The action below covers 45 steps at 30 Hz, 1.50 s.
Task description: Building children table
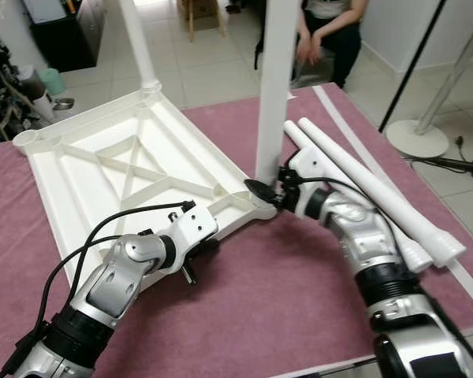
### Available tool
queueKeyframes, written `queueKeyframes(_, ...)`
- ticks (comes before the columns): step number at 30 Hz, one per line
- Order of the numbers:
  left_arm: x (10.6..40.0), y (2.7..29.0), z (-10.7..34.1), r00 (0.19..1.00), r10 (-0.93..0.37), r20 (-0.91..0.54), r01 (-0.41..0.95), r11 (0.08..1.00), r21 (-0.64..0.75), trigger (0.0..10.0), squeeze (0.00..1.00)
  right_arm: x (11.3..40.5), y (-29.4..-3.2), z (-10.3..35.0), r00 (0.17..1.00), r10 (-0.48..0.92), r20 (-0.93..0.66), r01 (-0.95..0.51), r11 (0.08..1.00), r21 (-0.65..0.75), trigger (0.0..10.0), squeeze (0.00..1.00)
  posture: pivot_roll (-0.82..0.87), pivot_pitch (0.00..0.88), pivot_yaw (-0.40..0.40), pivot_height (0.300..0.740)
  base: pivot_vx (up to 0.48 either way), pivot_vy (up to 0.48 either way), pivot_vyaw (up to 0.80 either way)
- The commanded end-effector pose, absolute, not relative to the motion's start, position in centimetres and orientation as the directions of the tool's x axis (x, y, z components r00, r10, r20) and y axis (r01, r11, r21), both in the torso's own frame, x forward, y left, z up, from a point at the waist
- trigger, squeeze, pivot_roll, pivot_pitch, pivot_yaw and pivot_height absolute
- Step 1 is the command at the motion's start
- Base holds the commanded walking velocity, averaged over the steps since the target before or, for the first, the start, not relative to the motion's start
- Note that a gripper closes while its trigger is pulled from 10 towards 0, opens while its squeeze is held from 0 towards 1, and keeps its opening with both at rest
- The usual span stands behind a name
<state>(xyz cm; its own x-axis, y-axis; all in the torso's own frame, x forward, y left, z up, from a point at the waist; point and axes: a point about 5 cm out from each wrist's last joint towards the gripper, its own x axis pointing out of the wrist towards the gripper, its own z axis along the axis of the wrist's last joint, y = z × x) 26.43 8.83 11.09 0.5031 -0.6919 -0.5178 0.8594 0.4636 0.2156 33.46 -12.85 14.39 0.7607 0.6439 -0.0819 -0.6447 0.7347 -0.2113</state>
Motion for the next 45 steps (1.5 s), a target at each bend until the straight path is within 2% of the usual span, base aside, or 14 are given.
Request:
queueKeyframes(1, 26.5, 8.8, 12.2, 0.519, -0.703, -0.487, 0.854, 0.447, 0.265, 10.0, 0.0, 33.4, -12.2, 11.5, 0.858, 0.474, -0.199, -0.51, 0.832, -0.218, 10.0, 0.0, 0.0, 0.0, 0.143, 0.74, 0.0, 0.0, 0.0)
queueKeyframes(5, 26.6, 8.6, 12.2, 0.516, -0.707, -0.484, 0.856, 0.444, 0.264, 10.0, 0.0, 33.7, -10.5, 10.7, 0.939, 0.281, -0.199, -0.32, 0.925, -0.203, 10.0, 0.0, -0.01, 0.0, 0.142, 0.74, 0.0, 0.0, 0.0)
queueKeyframes(12, 26.6, 8.7, 12.1, 0.513, -0.706, -0.488, 0.858, 0.443, 0.26, 10.0, 0.0, 34.1, -9.4, 10.6, 0.981, 0.07, -0.182, -0.107, 0.974, -0.202, 10.0, 0.0, -0.01, 0.0, 0.145, 0.74, 0.0, 0.0, 0.0)
queueKeyframes(19, 26.6, 8.7, 12.1, 0.515, -0.704, -0.49, 0.857, 0.445, 0.261, 10.0, 0.0, 34.3, -8.4, 11.2, 0.99, 0.018, -0.143, -0.048, 0.978, -0.205, 10.0, 0.0, -0.01, 0.0, 0.145, 0.74, 0.0, 0.0, 0.0)
queueKeyframes(20, 26.6, 8.7, 12.1, 0.516, -0.703, -0.489, 0.856, 0.446, 0.261, 10.0, 0.0, 34.3, -8.2, 11.4, 0.991, 0.017, -0.133, -0.046, 0.976, -0.212, 10.0, 0.13, -0.01, 0.0, 0.144, 0.74, 0.0, 0.0, 0.0)
queueKeyframes(21, 26.6, 8.7, 12.1, 0.517, -0.703, -0.488, 0.856, 0.447, 0.261, 10.0, 0.0, 34.3, -8.0, 11.5, 0.992, 0.009, -0.125, -0.036, 0.975, -0.22, 10.0, 0.13, -0.01, 0.0, 0.144, 0.74, 0.0, 0.0, 0.0)
queueKeyframes(22, 26.6, 8.6, 12.1, 0.517, -0.703, -0.488, 0.855, 0.448, 0.261, 10.0, 0.0, 34.4, -8.0, 11.7, 0.993, 0.011, -0.115, -0.036, 0.977, -0.212, 10.0, 1.0, -0.01, 0.0, 0.143, 0.74, 0.0, 0.0, 0.0)
queueKeyframes(28, 26.5, 8.6, 12.1, 0.517, -0.704, -0.487, 0.855, 0.449, 0.26, 10.0, 0.0, 34.5, -7.5, 12.1, 0.994, 0.063, -0.094, -0.08, 0.979, -0.186, 10.0, 1.0, -0.01, 0.0, 0.143, 0.74, 0.0, 0.0, 0.0)
queueKeyframes(29, 26.5, 8.5, 12.1, 0.517, -0.704, -0.487, 0.855, 0.449, 0.258, 10.0, 0.0, 34.3, -6.6, 13.1, 0.985, 0.169, -0.038, -0.172, 0.975, -0.141, 10.0, 0.0, -0.01, 0.001, 0.143, 0.74, 0.0, 0.0, 0.0)
queueKeyframes(32, 26.5, 8.5, 12.1, 0.517, -0.704, -0.486, 0.855, 0.45, 0.258, 10.0, 0.0, 34.1, -6.2, 13.7, 0.974, 0.228, -0.002, -0.227, 0.965, -0.133, 10.0, 0.0, -0.01, 0.001, 0.142, 0.74, 0.0, 0.0, 0.0)
queueKeyframes(33, 26.5, 8.5, 12.2, 0.518, -0.705, -0.484, 0.855, 0.451, 0.258, 10.0, 0.0, 33.6, -6.1, 14.6, 0.942, 0.332, 0.046, -0.323, 0.937, -0.132, 10.0, 0.0, -0.01, 0.003, 0.14, 0.74, 0.0, 0.0, 0.0)
queueKeyframes(36, 26.6, 8.5, 12.2, 0.519, -0.705, -0.484, 0.854, 0.452, 0.257, 10.0, 0.0, 33.2, -6.3, 15.0, 0.925, 0.375, 0.066, -0.364, 0.921, -0.138, 10.0, 0.0, -0.01, 0.003, 0.14, 0.74, 0.0, 0.0, 0.0)
queueKeyframes(40, 26.4, 8.7, 12.1, 0.521, -0.703, -0.484, 0.853, 0.455, 0.256, 10.0, 0.0, 31.8, -8.3, 15.7, 0.853, 0.516, 0.082, -0.498, 0.85, -0.175, 10.0, 0.0, -0.01, 0.007, 0.138, 0.74, 0.0, 0.0, 0.0)
queueKeyframes(45, 26.4, 8.7, 12.1, 0.521, -0.704, -0.483, 0.853, 0.456, 0.255, 10.0, 0.0, 31.8, -10.2, 15.6, 0.844, 0.534, 0.039, -0.515, 0.83, -0.217, 10.0, 0.0, -0.02, 0.01, 0.141, 0.74, 0.0, 0.0, 0.0)
